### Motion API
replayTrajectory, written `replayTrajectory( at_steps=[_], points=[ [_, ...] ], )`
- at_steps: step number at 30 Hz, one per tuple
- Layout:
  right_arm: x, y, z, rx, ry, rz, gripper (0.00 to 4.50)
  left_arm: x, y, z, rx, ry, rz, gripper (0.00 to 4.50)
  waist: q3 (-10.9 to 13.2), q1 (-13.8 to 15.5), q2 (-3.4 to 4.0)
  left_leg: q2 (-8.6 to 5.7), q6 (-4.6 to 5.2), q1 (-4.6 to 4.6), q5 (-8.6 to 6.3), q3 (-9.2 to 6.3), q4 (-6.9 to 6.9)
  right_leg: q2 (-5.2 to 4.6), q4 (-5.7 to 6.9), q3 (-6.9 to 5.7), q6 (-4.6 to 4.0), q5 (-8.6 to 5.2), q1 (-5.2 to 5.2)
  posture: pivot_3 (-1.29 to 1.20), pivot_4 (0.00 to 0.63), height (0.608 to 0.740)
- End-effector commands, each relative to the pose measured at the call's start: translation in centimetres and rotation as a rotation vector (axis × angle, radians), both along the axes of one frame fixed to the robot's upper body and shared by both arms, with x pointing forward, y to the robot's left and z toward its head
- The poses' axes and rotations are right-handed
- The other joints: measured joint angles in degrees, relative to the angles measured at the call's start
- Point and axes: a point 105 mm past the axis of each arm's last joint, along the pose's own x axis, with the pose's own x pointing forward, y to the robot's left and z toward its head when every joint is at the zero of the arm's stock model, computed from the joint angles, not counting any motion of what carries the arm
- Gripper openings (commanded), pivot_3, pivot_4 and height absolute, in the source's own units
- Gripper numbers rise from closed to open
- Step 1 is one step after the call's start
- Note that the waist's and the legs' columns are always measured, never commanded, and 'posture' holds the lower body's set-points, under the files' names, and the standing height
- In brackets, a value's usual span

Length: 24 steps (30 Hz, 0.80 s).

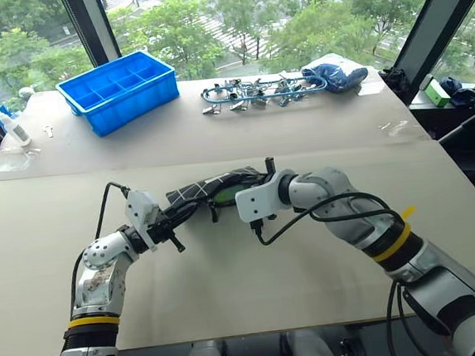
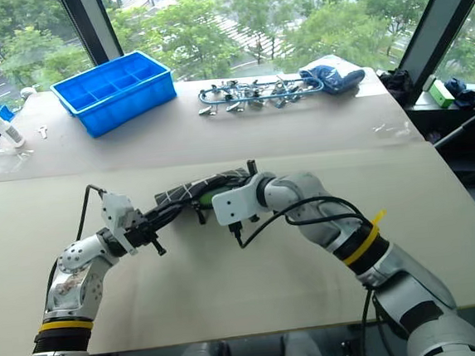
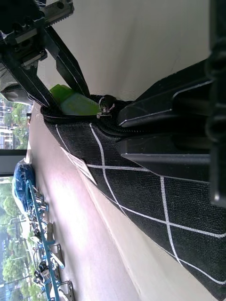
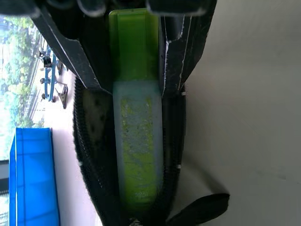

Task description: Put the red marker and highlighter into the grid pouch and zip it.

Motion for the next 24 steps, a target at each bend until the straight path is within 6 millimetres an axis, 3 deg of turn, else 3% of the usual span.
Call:
replayTrajectory(
  at_steps=[1,2,4,7,8,15,19,24],
  points=[
    [-0.2,2.4,1.2,0.143,-0.027,0.087,0.99,0.0,-0.6,1.6,-0.012,-0.063,-0.023,0.00,0.0,-0.1,0.00,0.00,0.00,0.00,0.00,0.00,0.00,0.00,0.01,0.00,0.00,0.00,0.00,0.00,0.150,0.740],
    [0.0,2.5,1.2,0.181,-0.015,0.080,0.99,0.0,-0.6,1.6,-0.013,-0.064,-0.023,0.00,0.0,-0.1,0.00,0.01,-0.01,0.00,0.00,0.01,0.00,0.00,0.01,0.00,0.00,0.00,0.00,0.00,0.150,0.740],
    [0.1,2.3,1.0,0.252,0.054,0.066,2.00,0.0,-0.7,1.6,-0.015,-0.064,-0.023,0.00,0.0,-0.2,0.00,0.02,-0.07,0.01,0.04,0.01,-0.01,0.01,0.02,0.00,0.00,0.00,-0.01,0.00,0.150,0.740],
    [1.0,0.9,1.2,0.317,0.105,-0.012,2.66,0.0,-0.6,1.5,-0.017,-0.063,-0.020,0.00,0.0,-0.1,0.00,0.03,-0.23,0.01,0.14,0.02,-0.03,0.01,0.02,0.01,-0.01,0.00,0.00,0.00,0.150,0.740],
    [1.4,0.4,1.6,0.344,0.114,-0.045,3.33,0.0,-0.6,1.5,-0.017,-0.063,-0.020,0.00,0.0,0.0,0.00,0.02,-0.23,0.00,0.13,0.02,-0.02,0.00,0.05,0.01,-0.01,0.00,0.01,0.00,0.150,0.740],
    [0.8,-4.4,5.3,0.503,0.216,-0.071,3.43,0.0,-0.6,1.3,-0.018,-0.056,-0.023,0.00,0.0,-0.1,0.01,0.02,-0.02,0.00,0.01,-0.02,-0.02,-0.02,0.04,-0.01,0.00,0.01,0.02,0.00,0.150,0.740],
    [-2.0,-6.9,5.1,0.582,0.478,-0.086,3.43,0.0,-0.6,1.3,-0.018,-0.053,-0.025,0.00,0.0,0.0,0.01,0.03,0.03,0.00,-0.02,-0.05,-0.05,-0.02,0.01,-0.01,0.00,0.01,0.03,0.00,0.150,0.740],
    [-4.6,-8.1,3.6,0.790,0.900,-0.199,3.43,0.0,-0.6,1.3,-0.018,-0.051,-0.025,0.00,0.0,0.0,0.00,0.04,0.06,0.05,-0.04,-0.36,-0.04,-0.02,0.00,0.04,-0.02,0.02,0.05,0.00,0.150,0.740]
  ],
)
